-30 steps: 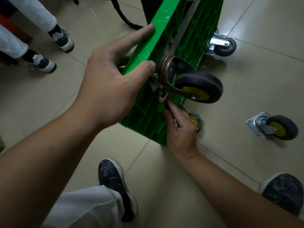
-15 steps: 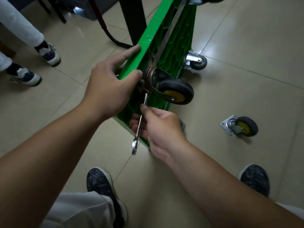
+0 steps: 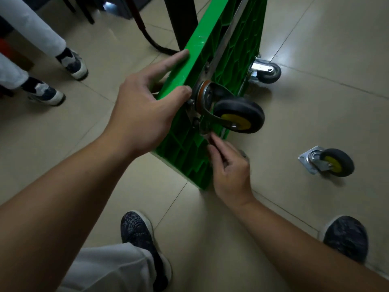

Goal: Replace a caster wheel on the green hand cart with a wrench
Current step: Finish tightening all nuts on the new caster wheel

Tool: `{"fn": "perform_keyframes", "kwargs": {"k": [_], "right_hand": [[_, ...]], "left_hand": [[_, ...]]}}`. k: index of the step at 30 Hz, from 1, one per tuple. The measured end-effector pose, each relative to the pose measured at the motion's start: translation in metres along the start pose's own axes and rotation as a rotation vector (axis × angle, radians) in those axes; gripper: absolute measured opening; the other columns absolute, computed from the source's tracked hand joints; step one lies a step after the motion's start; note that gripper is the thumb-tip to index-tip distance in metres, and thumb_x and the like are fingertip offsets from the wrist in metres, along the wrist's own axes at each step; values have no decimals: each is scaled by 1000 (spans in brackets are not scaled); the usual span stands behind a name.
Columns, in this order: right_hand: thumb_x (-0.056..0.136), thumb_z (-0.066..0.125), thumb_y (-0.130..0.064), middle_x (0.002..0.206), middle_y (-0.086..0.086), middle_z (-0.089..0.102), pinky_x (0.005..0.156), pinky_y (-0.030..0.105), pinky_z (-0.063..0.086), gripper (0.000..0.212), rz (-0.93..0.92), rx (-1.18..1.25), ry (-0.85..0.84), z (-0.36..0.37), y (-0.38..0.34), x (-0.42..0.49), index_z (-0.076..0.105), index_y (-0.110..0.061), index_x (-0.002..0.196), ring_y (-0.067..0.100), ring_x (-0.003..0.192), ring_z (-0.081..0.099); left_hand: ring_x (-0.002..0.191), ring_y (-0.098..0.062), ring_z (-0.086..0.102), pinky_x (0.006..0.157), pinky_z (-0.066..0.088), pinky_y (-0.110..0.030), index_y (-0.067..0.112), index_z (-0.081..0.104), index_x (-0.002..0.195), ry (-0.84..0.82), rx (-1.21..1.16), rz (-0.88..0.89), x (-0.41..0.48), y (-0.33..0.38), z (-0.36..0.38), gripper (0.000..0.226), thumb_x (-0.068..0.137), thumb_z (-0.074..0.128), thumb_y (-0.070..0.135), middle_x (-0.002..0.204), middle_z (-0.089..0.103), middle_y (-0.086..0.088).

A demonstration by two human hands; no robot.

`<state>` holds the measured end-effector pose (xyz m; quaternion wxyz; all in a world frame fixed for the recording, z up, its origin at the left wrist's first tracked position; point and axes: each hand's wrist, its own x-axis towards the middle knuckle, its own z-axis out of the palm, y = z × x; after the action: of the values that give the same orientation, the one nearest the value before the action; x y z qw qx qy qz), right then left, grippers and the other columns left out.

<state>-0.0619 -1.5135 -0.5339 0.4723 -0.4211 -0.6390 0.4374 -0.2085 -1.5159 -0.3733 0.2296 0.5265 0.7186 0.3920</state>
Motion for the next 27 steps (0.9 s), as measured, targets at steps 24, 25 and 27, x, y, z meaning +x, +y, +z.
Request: {"fn": "perform_keyframes", "kwargs": {"k": [24, 25, 27], "right_hand": [[98, 63, -16, 65, 8, 68, 55, 26, 58, 16, 879, 688, -35, 15, -85, 15, 70, -6, 88, 17, 52, 65], [98, 62, -17, 63, 9, 68, 52, 25, 57, 17, 972, 777, -30, 14, -95, 22, 67, -4, 89, 16, 49, 65], [99, 61, -17, 61, 7, 67, 47, 22, 54, 17, 1037, 850, -41, 9, -105, 29, 64, -3, 90, 13, 46, 64]], "left_hand": [[120, -10, 64, 106, 52, -43, 43, 58, 141, 21, -4, 3, 3, -2, 1, 54, 88, 66, 35, 134, 66, 10], [120, -9, 64, 106, 52, -42, 43, 59, 141, 24, -12, 0, 2, -2, 1, 54, 88, 67, 34, 133, 66, 10], [121, -8, 63, 106, 52, -42, 45, 58, 140, 21, -16, -5, 1, -2, 2, 54, 88, 67, 35, 134, 65, 10]]}}
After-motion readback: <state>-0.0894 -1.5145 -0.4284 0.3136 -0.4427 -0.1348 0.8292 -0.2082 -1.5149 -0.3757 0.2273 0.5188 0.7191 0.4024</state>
